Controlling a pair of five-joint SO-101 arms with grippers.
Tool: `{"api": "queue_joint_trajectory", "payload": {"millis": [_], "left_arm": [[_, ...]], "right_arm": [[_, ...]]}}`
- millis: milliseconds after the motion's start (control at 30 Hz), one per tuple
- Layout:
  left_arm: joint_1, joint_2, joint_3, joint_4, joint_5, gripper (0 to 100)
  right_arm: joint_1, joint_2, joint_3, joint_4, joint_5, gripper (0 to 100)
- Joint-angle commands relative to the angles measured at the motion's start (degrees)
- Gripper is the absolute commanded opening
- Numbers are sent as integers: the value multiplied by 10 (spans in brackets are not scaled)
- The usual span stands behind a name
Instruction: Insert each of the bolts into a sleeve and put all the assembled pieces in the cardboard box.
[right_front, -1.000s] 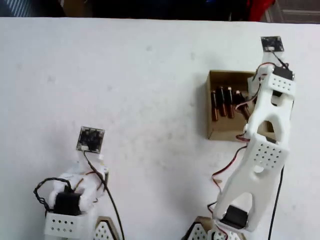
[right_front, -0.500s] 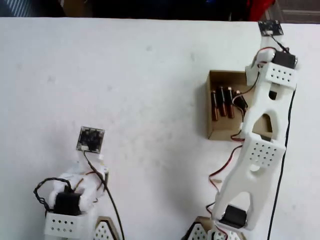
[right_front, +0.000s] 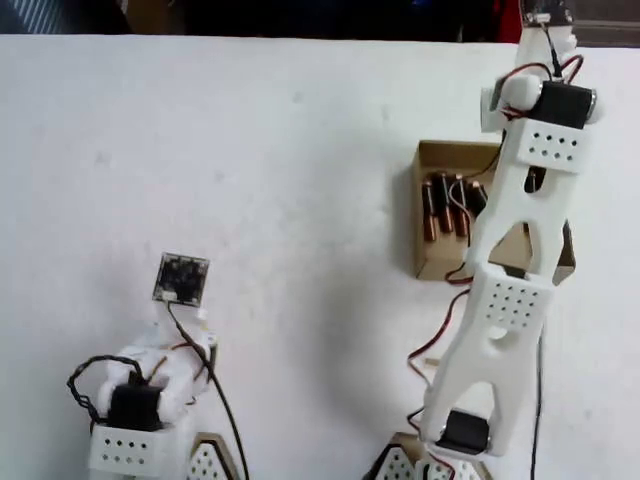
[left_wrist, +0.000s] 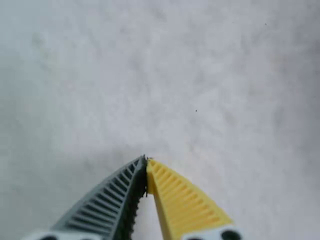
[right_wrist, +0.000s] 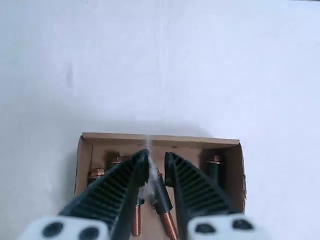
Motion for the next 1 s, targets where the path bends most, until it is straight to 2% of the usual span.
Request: {"api": "queue_joint_trajectory", "payload": {"millis": [0, 100, 700, 967], "left_arm": [[7, -7, -1, 4, -2, 24], [7, -7, -1, 4, -2, 24], [8, -7, -1, 4, -1, 24], [9, -7, -1, 4, 0, 24]], "right_arm": [[-14, -19, -48, 19, -8, 37], [-16, -46, -52, 19, -8, 14], [-16, -321, -49, 21, -8, 16], [-38, -484, 132, 19, -11, 16]]}}
